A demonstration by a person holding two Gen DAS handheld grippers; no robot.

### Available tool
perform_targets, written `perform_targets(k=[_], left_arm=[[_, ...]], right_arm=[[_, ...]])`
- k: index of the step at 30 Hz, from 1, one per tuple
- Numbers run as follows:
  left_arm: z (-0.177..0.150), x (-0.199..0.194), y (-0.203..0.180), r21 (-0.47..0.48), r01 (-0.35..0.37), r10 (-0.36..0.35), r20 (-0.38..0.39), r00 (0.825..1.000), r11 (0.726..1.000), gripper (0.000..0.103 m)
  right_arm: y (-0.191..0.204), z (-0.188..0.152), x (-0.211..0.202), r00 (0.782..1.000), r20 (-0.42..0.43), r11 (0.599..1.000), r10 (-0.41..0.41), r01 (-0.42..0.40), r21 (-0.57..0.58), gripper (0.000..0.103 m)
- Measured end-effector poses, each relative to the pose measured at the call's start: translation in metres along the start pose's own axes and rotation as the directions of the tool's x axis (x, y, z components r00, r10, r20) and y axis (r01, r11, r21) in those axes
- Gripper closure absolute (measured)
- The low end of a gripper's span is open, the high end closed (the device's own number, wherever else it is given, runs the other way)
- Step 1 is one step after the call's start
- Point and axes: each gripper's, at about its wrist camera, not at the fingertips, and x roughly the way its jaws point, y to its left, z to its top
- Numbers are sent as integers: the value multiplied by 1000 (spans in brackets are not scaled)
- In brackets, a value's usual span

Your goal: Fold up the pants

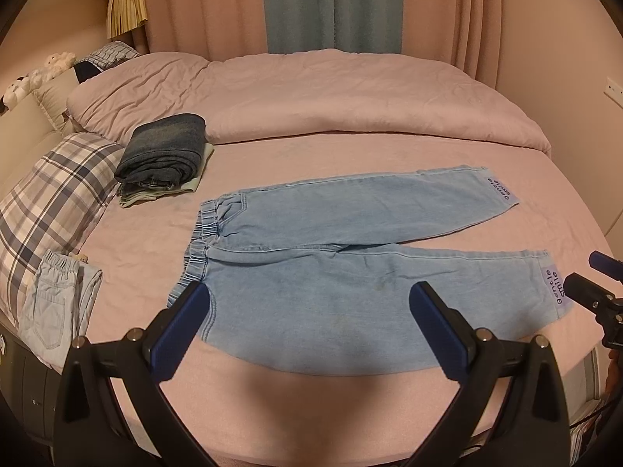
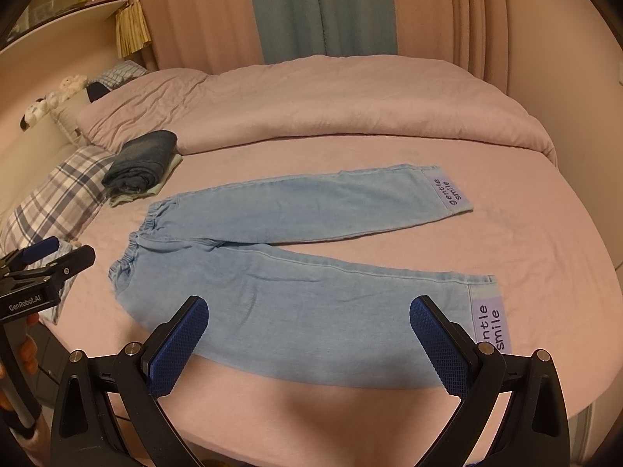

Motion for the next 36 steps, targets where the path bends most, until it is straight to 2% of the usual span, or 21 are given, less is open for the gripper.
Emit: perform_targets(k=[19, 23, 24, 27, 29, 31, 32, 34, 36], left_arm=[[0, 2, -2, -10, 25, -25, -3, 1000, 1000, 0], [-5, 14, 8, -71, 122, -125, -29, 992, 990, 0], [-7, 20, 14, -113, 164, -170, -46, 984, 980, 0], [-14, 36, 29, -191, 247, -257, -26, 966, 950, 0], [-19, 46, 40, -258, 304, -311, 17, 950, 917, 0], [-30, 56, 60, -378, 339, -347, 51, 937, 861, 0], [-38, 63, 73, -430, 325, -338, 48, 940, 842, 0], [-55, 72, 93, -488, 259, -298, -1, 955, 833, 1], [-71, 83, 110, -535, 203, -269, -48, 962, 820, 1]], right_arm=[[2, 0, -1, 1000, -2, 1000, 2, -2, 4, 0], [3, 0, 2, 1000, -13, 1000, 13, -14, -5, 0], [4, -1, 3, 1000, -16, 1000, 16, -16, -11, 0], [13, -8, 10, 1000, -20, 997, 9, -10, -73, 0], [24, -15, 16, 1000, -13, 991, 10, -12, -133, 0], [35, -22, 23, 999, -17, 983, 31, -34, -181, 0], [41, -27, 30, 998, -27, 977, 50, -55, -206, 0], [54, -39, 43, 996, -49, 964, 81, -90, -252, 0], [71, -53, 60, 993, -74, 943, 95, -113, -312, 0]])
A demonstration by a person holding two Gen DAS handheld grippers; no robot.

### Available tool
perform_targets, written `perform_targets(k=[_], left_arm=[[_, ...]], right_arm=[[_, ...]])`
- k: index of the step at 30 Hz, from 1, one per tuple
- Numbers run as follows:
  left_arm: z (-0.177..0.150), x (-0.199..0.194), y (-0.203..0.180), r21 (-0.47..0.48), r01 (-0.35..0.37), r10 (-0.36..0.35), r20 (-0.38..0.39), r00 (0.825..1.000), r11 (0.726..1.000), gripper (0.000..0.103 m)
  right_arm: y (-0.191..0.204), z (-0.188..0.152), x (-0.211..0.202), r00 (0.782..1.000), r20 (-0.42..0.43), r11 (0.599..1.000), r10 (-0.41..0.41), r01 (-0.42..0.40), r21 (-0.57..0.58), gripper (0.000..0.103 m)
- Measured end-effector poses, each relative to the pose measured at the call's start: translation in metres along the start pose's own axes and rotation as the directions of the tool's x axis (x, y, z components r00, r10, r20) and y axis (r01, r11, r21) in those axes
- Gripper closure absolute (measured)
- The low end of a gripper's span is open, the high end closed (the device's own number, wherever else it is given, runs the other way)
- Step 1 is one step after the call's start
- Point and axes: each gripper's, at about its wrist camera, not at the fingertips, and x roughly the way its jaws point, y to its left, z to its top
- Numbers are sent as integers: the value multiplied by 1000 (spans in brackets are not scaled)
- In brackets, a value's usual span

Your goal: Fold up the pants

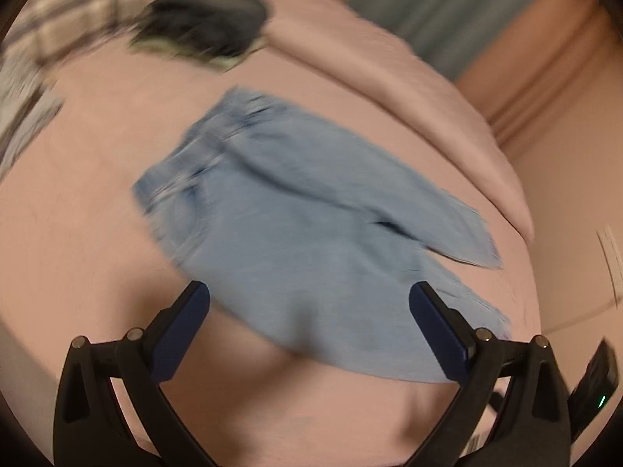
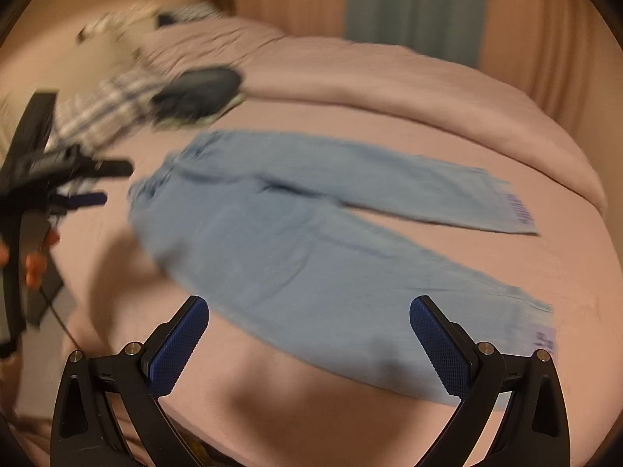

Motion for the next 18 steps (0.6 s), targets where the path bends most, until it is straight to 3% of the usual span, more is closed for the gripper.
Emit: perform_targets(k=[5, 11, 14, 18], left_arm=[[-6, 17, 53, -137, 23, -25, -11, 1000, 990, 2], [-4, 38, 71, -244, 134, -139, -6, 990, 961, 6], [-1, 47, 74, -271, 129, -137, -11, 990, 954, 6], [5, 48, 85, -329, 150, -151, 23, 988, 932, 10]], right_arm=[[54, -22, 38, 1000, 6, 976, 28, -26, -215, 3], [107, -40, 67, 998, 65, 886, -3, 33, -462, 24], [115, -39, 82, 996, 86, 861, -37, 76, -502, 33], [118, -34, 90, 994, 110, 866, -25, 76, -494, 48]])
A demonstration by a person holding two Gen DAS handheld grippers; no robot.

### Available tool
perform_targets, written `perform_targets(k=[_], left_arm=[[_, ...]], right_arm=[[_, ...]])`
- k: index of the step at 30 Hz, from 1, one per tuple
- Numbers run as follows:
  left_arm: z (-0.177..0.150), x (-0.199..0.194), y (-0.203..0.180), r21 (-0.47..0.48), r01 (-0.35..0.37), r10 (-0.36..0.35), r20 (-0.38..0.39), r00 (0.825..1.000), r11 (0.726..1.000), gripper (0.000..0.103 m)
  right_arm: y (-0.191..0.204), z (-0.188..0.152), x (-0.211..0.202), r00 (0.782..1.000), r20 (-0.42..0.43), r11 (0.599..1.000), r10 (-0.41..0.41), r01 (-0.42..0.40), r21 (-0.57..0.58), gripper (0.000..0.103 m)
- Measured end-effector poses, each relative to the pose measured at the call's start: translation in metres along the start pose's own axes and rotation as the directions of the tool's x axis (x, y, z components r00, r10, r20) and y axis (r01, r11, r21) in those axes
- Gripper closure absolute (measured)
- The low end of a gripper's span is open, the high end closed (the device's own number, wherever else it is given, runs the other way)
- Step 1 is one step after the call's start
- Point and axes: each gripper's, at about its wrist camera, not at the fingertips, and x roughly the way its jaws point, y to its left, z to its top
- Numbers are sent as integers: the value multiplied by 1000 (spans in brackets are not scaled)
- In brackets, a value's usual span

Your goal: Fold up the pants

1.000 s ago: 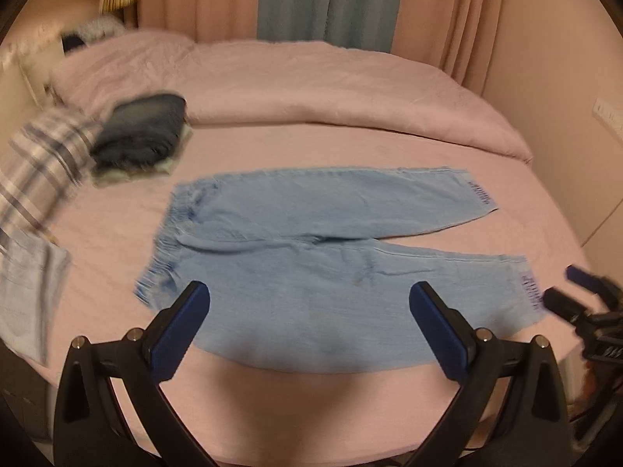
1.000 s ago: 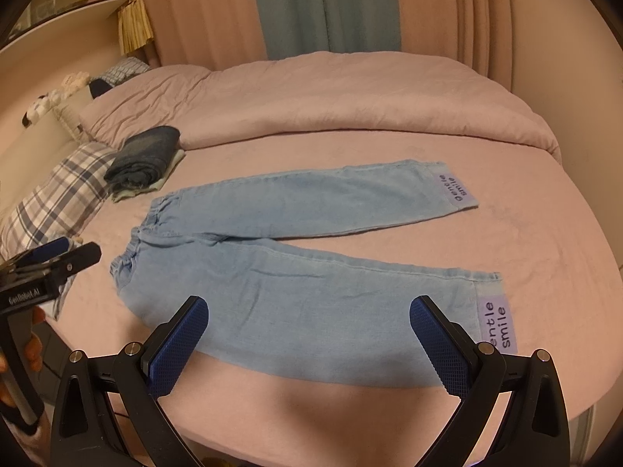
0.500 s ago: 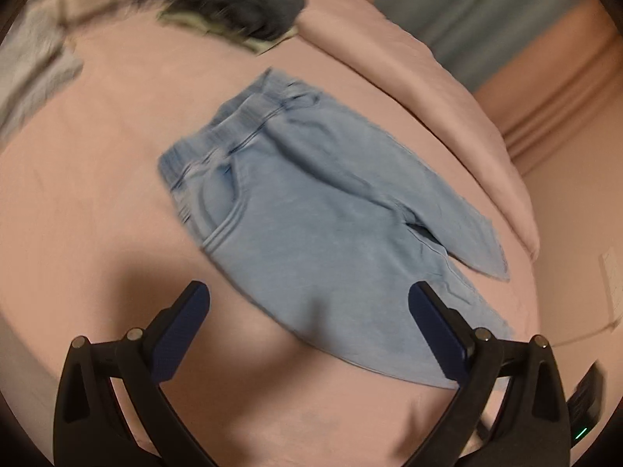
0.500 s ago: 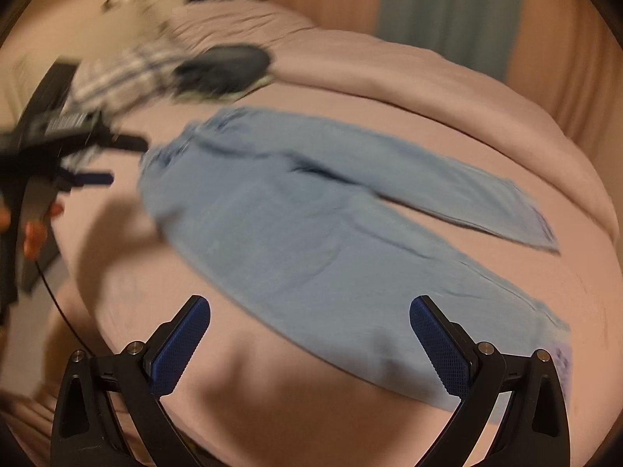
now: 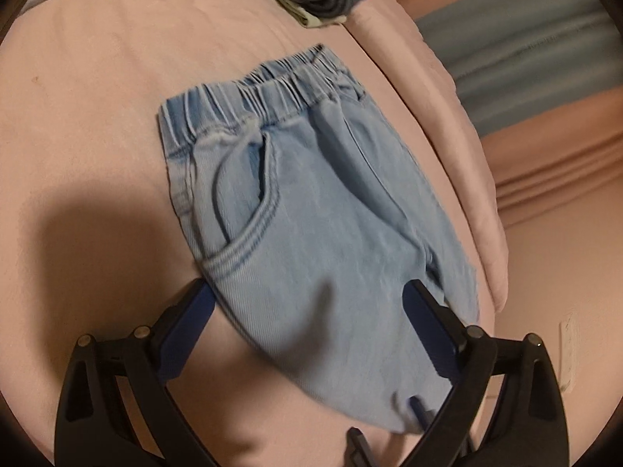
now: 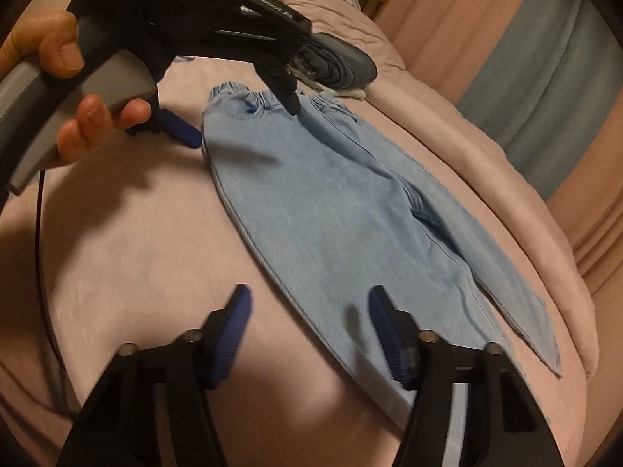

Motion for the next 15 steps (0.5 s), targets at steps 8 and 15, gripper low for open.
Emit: perform_targets(k=[8, 15], left_arm=[[16, -7, 33, -100, 39, -42, -22, 999, 994, 90], [12, -32, 38, -13, 6, -6, -15, 1000, 1000, 90]], right_arm=[[16, 14, 4, 1000, 24, 1000, -8, 8, -6, 92], [22, 9, 1, 999, 12, 999, 34, -34, 12, 92]])
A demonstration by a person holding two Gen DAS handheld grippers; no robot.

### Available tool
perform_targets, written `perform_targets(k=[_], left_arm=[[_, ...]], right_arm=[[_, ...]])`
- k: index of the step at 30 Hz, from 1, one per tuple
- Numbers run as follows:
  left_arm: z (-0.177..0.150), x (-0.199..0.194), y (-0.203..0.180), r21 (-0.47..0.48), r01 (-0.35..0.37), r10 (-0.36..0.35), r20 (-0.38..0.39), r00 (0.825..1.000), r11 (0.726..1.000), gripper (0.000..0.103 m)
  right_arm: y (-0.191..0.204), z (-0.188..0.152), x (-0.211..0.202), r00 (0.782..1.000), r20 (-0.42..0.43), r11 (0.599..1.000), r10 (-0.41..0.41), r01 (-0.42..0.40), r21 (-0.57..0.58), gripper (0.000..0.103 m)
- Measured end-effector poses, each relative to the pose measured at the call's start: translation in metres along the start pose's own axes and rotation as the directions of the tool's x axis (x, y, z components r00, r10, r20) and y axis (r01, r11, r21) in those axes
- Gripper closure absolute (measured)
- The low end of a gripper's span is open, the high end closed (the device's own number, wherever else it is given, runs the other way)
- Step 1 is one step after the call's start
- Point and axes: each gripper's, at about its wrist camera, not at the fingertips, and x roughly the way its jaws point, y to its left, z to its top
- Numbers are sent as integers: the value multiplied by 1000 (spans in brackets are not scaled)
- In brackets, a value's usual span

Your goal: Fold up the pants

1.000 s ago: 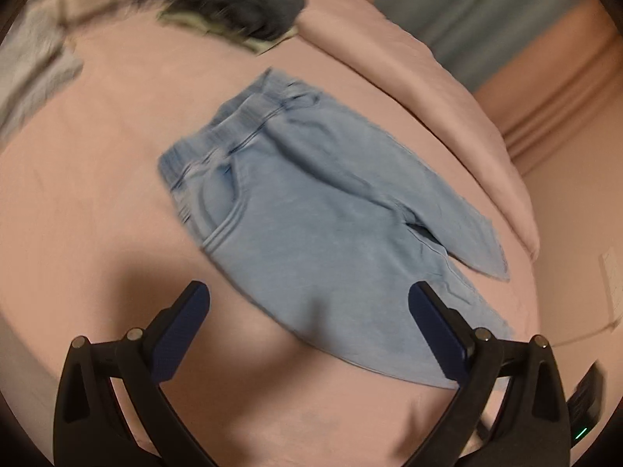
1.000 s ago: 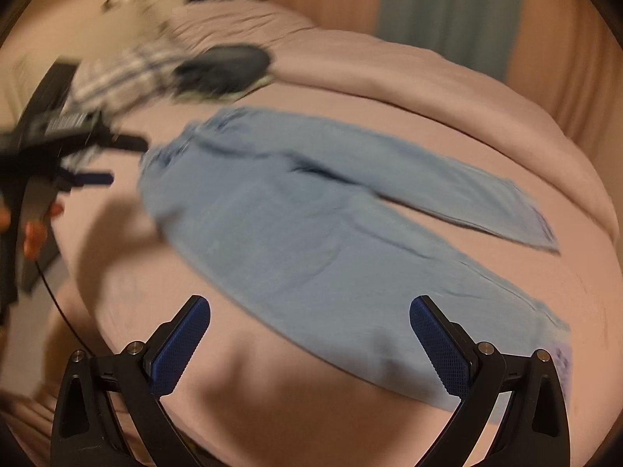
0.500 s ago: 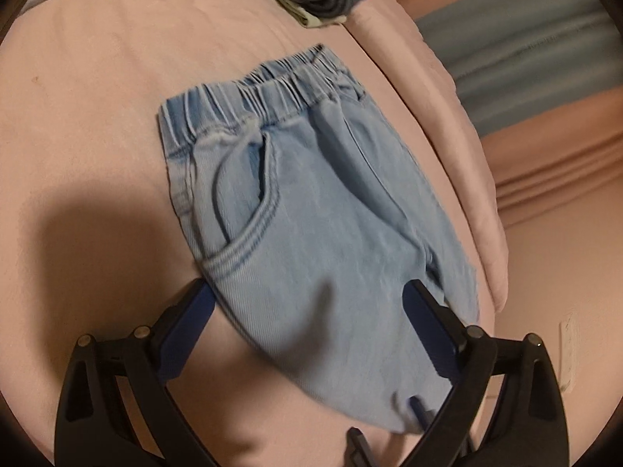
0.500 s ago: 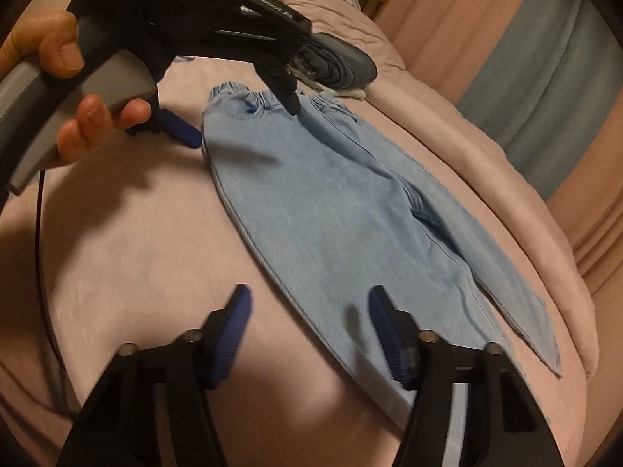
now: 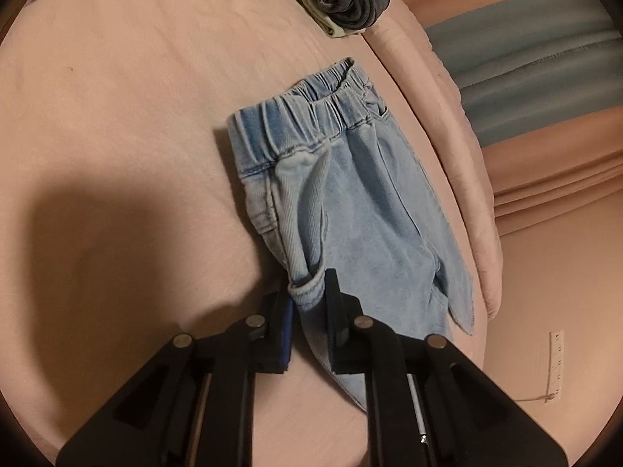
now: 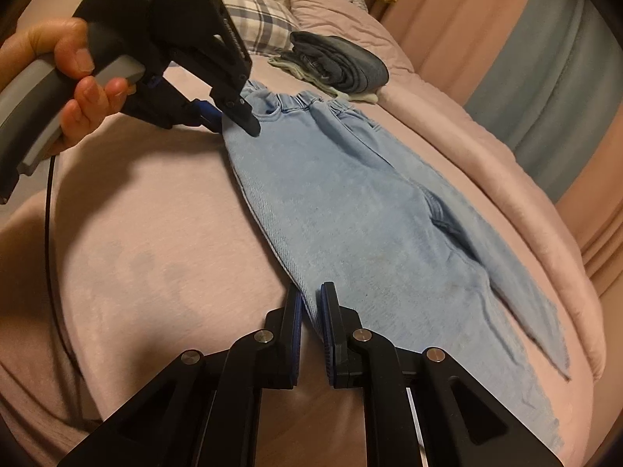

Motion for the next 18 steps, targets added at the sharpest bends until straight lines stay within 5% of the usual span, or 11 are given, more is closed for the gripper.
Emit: perform_targets(k=[5, 7, 10, 14, 18], left_arm=[[1, 1, -10, 67, -88, 90, -23, 996, 994, 80], [1, -15, -19, 137, -152, 151, 21, 988, 979, 73], [1, -45, -36, 249, -266, 234, 151, 960, 931, 43], [-4, -61, -59, 363, -311, 230, 249, 941, 878, 36], [-11, -33, -88, 443, -261, 184, 209, 960, 858, 36]], right_arm=[[-11, -3, 5, 999, -5, 996, 49, -48, 69, 91], [-23, -4, -1, 996, -7, 988, 90, -89, 125, 72], [-44, -6, -18, 990, 29, 965, 137, -140, 223, 44], [-87, -10, -39, 988, 90, 914, 129, -153, 376, 43], [-135, -22, -34, 998, 51, 838, 41, -62, 542, 43]])
